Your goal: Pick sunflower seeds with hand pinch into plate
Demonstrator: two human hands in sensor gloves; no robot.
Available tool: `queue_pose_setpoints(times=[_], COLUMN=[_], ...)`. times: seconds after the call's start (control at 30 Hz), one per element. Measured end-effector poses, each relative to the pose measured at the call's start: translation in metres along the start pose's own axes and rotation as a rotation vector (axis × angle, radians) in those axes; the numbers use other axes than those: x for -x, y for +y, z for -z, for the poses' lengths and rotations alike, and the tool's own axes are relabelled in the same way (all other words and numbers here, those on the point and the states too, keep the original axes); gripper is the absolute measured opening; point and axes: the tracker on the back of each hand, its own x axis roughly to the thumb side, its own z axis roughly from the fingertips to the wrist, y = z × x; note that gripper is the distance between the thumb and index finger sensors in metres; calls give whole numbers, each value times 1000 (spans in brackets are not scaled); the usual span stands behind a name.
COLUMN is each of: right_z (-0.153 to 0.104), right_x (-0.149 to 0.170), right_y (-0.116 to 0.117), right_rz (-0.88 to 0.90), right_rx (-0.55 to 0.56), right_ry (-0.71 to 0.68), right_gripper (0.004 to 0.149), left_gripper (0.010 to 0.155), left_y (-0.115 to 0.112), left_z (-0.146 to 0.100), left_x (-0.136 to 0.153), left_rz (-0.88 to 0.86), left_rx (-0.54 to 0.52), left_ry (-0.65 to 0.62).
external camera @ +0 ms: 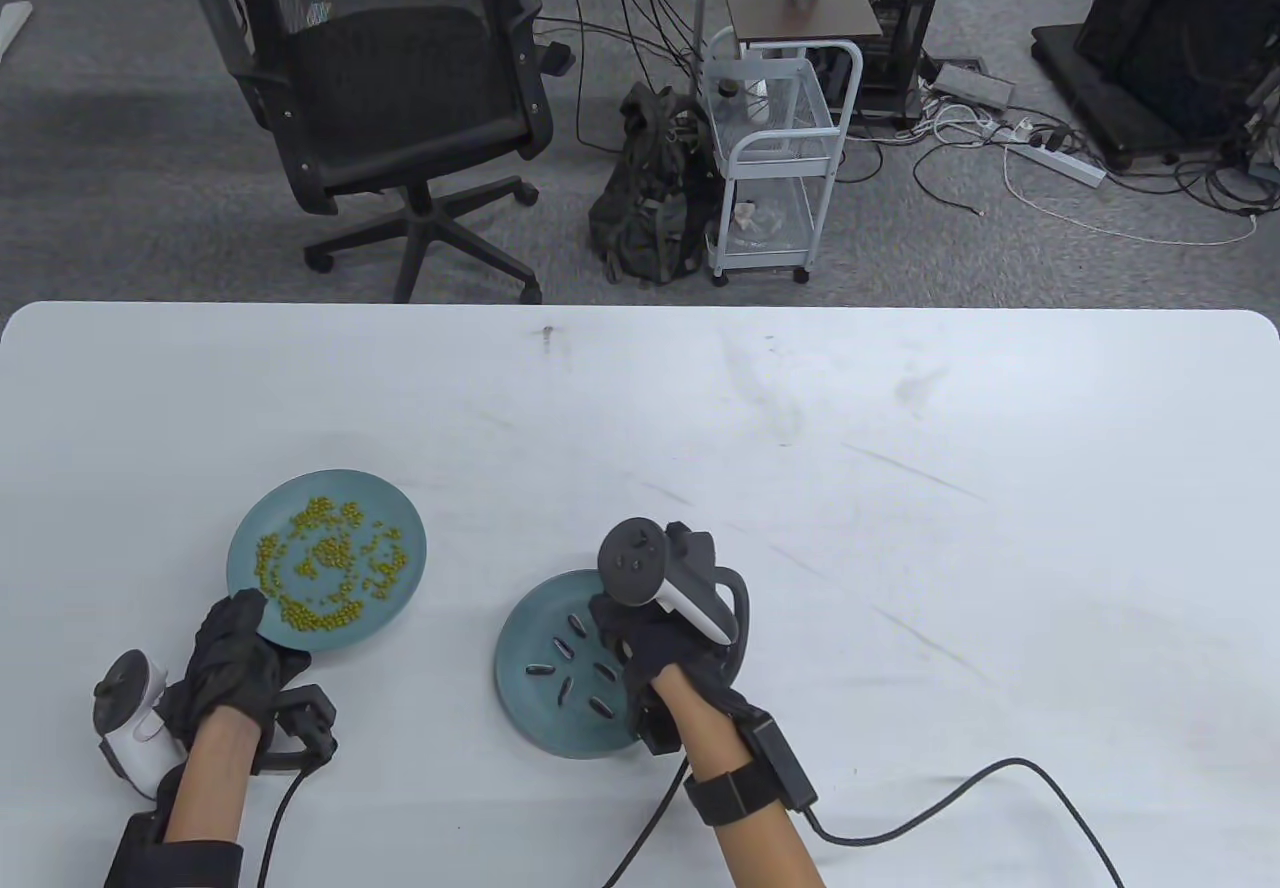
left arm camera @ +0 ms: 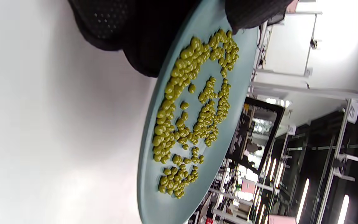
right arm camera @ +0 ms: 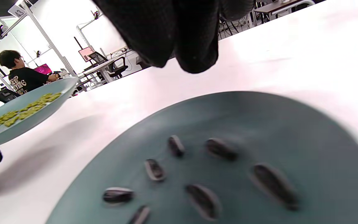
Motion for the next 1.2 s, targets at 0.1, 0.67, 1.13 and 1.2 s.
queue_pose_setpoints(times=[0.1,0.67,1.13,1.2], right_z=[-17,-72,-81,-81], right_x=[27,93,81,82], right_y=[-4,-8,-9,-9], right_rz=[-15,35,51,53], right_rx=[6,-11,-7,-7], right_ry=[6,-13,-88,-83], right_gripper=[39,40,40,40], left_gripper=[46,47,48,49], left_y=[11,36,42,42], left_z=[4,6,14,15], left_x=[2,11,1,0], left_rz=[-66,-187,-79,-65], left_rx=[-16,-156,-193,-191], left_ry=[20,164,180,177])
